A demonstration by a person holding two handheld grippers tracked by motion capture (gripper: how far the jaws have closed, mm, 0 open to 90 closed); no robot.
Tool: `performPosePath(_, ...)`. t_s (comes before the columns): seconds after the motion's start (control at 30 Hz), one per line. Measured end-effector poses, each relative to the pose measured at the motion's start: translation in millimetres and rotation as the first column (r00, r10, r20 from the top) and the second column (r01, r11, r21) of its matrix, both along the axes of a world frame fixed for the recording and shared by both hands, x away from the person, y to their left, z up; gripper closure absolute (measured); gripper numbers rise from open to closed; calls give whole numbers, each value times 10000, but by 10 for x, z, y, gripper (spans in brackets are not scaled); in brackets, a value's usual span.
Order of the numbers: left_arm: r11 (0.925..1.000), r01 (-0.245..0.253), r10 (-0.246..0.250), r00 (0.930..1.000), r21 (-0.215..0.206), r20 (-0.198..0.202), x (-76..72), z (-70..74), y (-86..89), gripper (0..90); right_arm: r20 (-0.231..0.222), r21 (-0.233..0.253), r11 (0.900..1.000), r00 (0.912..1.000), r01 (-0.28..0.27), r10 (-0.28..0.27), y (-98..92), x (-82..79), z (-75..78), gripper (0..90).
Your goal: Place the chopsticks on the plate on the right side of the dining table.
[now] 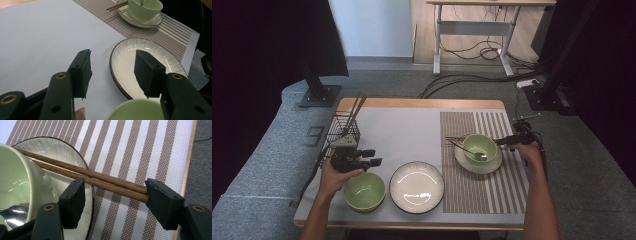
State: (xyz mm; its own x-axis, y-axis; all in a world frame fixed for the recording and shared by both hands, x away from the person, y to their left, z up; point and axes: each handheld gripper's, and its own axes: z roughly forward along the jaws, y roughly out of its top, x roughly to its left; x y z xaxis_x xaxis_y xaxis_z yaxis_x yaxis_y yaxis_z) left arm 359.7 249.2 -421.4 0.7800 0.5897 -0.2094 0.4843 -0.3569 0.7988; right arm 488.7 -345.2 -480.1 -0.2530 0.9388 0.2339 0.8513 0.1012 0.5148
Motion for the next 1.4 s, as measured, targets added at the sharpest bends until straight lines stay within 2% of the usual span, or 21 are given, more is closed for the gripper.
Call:
performPosePath(0.6,10000,31,-31,10000,13,-12,-1,3,2,473,20,56,9999,9999,-142,142,40,11,-7,330)
performPosePath(1.4,10000,45,-45,10000,-41,16,-1,11,0,472,466,185,9994,9984,307,-315,-90,-91,102,323)
